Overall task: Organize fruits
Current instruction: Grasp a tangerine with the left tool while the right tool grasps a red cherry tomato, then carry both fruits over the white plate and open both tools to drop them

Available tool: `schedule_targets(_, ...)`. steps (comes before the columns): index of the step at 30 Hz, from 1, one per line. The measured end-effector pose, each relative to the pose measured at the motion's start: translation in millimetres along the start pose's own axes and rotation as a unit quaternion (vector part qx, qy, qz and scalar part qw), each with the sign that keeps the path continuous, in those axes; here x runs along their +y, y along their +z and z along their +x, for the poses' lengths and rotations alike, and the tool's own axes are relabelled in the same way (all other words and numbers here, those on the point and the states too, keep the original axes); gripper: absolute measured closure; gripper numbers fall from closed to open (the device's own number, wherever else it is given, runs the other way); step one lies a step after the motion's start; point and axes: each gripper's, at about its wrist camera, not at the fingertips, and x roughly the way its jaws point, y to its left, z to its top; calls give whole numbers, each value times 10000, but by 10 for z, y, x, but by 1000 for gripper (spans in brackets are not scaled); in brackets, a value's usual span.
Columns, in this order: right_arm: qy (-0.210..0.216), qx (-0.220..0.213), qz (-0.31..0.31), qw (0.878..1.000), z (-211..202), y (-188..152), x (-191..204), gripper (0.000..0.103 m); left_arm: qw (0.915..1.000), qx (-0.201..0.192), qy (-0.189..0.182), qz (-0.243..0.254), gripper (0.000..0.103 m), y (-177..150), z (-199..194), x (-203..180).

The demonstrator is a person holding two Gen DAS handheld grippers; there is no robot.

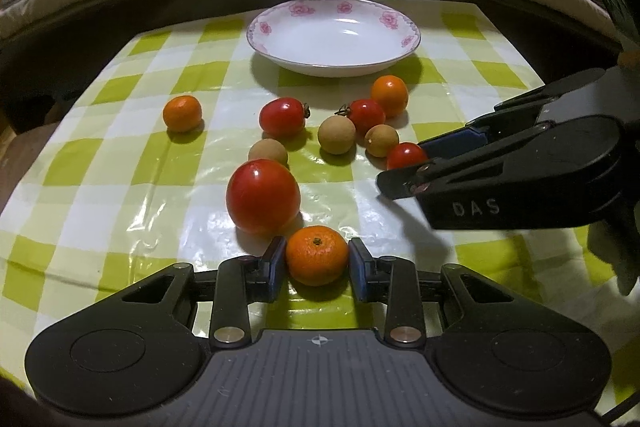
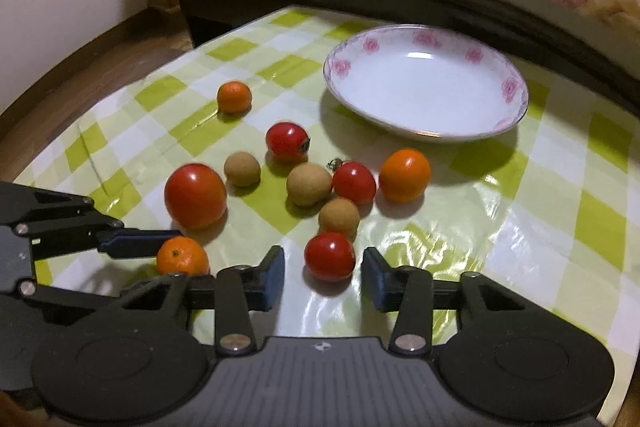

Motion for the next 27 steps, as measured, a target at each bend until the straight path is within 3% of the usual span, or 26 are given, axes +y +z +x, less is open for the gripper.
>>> schedule_targets(2, -73, 7, 18, 10000, -9, -1, -3, 72, 10000, -26, 29, 47, 61, -2, 1, -16)
schedule_targets(16, -164, 38, 40, 9999, -131, -34, 26, 73, 10000, 30, -35, 54, 63, 17, -27, -48)
schedule_targets(27, -156, -220, 179, 9995, -302, 32, -25, 73, 9994, -281, -113, -145, 63, 221, -149, -38)
